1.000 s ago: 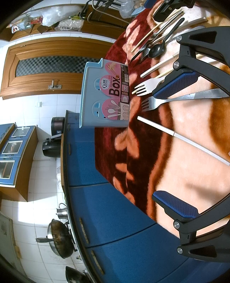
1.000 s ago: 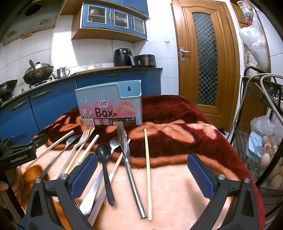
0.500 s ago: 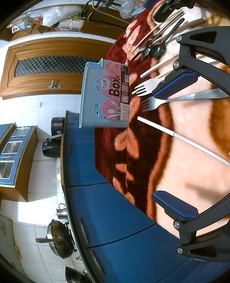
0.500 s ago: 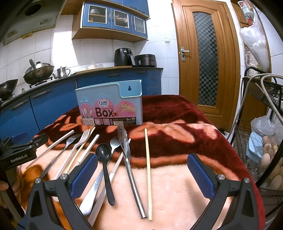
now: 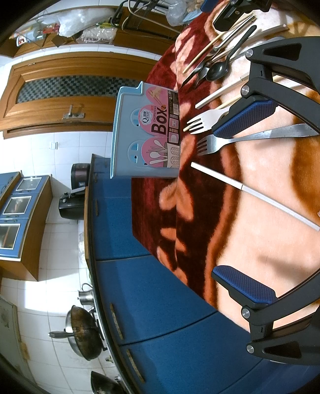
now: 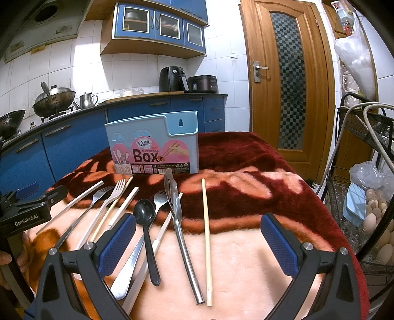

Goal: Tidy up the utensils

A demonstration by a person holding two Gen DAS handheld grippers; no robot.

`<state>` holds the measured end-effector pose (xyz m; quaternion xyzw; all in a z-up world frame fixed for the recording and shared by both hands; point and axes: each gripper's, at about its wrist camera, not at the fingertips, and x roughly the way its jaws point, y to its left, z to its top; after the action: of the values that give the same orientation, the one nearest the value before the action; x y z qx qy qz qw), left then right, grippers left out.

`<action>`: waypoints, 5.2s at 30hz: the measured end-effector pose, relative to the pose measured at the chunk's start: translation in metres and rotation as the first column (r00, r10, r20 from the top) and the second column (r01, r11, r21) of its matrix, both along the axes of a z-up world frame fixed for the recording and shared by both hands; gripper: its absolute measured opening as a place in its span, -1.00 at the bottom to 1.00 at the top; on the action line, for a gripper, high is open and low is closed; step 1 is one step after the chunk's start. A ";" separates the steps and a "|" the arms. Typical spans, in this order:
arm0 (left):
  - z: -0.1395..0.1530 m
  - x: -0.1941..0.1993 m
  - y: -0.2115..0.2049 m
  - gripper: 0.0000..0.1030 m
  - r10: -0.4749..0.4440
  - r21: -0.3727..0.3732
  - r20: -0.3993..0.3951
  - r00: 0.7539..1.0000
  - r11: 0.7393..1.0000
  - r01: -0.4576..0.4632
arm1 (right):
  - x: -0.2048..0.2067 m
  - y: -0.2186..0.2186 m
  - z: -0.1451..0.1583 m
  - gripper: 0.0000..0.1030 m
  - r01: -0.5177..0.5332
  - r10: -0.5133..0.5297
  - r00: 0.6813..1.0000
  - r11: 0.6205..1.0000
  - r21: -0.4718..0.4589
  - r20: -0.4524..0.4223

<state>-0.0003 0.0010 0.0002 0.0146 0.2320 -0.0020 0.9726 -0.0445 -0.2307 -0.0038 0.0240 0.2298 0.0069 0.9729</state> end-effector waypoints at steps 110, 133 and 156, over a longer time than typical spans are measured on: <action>0.060 0.134 -0.017 -0.89 -0.321 -0.106 -0.620 0.716 0.939 0.328 | 0.129 0.010 0.050 -0.88 -0.259 0.234 0.657 0.963 0.077 -0.716; 0.155 0.209 -0.049 -0.89 -0.222 -0.110 -0.225 0.949 0.973 0.202 | 0.177 0.020 0.148 -0.88 -0.213 0.217 0.929 0.976 0.047 -0.301; 0.102 0.230 -0.055 -0.89 -0.156 -0.102 0.049 0.987 0.982 0.160 | 0.223 0.021 0.114 -0.88 -0.193 0.194 0.981 0.979 0.064 -0.014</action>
<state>0.2300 -0.0540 0.1024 -0.0182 0.2100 -0.0910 0.9733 0.1787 -0.2099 0.1099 0.0321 0.2403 0.1083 0.9641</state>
